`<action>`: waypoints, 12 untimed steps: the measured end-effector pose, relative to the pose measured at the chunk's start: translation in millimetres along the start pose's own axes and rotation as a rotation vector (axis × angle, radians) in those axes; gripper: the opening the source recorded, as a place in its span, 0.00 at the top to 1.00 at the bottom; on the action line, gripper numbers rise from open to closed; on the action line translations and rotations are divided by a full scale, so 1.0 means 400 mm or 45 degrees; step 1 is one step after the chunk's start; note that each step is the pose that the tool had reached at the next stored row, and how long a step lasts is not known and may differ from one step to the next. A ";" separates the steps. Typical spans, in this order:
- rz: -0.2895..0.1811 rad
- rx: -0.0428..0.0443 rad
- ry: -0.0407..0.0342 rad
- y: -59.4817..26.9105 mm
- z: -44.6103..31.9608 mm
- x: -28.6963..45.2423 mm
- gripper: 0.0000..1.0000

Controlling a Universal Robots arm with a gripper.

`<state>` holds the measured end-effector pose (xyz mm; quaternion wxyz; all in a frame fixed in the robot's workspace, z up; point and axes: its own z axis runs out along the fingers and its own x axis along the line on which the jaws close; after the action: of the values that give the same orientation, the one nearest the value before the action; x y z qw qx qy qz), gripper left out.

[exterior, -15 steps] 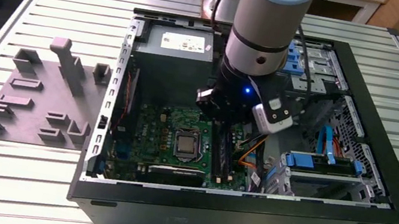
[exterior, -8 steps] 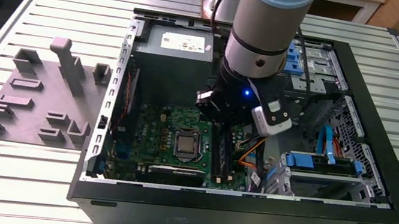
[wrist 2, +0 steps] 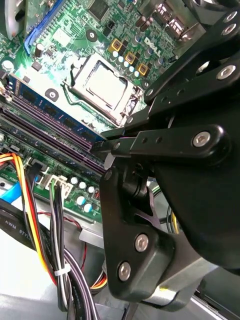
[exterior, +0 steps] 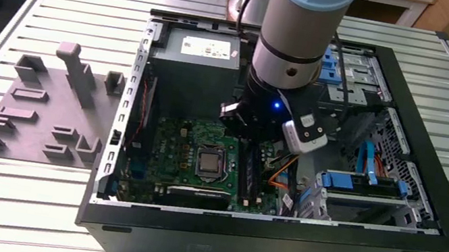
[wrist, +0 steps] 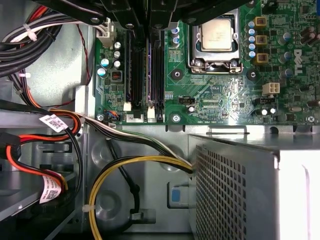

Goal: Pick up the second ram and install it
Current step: 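Insert the second ram into the second slot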

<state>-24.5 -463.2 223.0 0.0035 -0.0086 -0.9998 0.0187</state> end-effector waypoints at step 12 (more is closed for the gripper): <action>0.001 0.000 0.0001 -0.005 0.012 0.001 0.86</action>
<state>-24.9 -465.2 218.3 0.0035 -0.0089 -0.9998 0.0187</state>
